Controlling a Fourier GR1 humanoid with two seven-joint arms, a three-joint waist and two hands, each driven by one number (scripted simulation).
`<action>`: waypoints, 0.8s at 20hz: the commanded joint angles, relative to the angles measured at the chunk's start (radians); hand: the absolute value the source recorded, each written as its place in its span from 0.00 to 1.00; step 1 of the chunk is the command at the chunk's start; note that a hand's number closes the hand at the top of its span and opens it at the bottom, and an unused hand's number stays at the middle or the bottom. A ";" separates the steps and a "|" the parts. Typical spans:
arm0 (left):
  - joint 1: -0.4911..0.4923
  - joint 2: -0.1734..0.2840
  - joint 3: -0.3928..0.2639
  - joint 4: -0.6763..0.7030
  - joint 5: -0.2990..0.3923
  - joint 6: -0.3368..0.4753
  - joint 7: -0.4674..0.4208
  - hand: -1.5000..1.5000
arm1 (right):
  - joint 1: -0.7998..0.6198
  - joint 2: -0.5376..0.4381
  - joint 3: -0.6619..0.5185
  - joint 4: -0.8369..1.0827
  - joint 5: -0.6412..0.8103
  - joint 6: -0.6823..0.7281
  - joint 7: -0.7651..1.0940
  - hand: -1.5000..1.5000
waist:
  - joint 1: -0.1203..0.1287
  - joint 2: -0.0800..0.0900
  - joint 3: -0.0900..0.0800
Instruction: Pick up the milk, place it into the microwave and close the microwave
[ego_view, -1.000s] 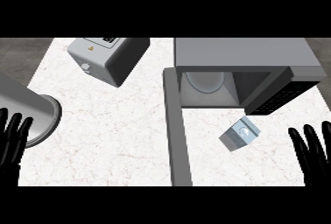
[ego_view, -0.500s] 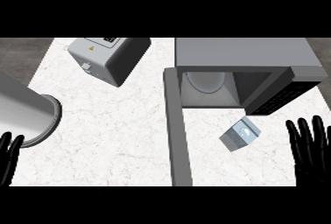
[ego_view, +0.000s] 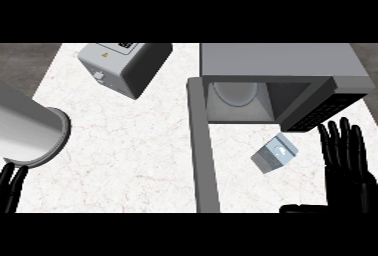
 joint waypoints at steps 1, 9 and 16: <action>0.086 -0.009 0.024 -0.076 0.005 -0.027 -0.005 0.00 | -0.017 0.011 -0.008 0.060 0.021 -0.022 -0.015 0.00 | 0.002 -0.001 0.000; 0.029 0.014 0.058 0.029 0.048 -0.050 -0.067 0.00 | -0.098 -0.063 -0.119 0.305 0.031 0.019 -0.165 0.00 | 0.000 0.000 0.000; 0.078 -0.017 -0.063 -0.045 -0.038 0.024 -0.052 0.00 | -0.178 -0.108 -0.130 0.531 0.080 0.060 -0.260 0.00 | 0.003 0.000 0.000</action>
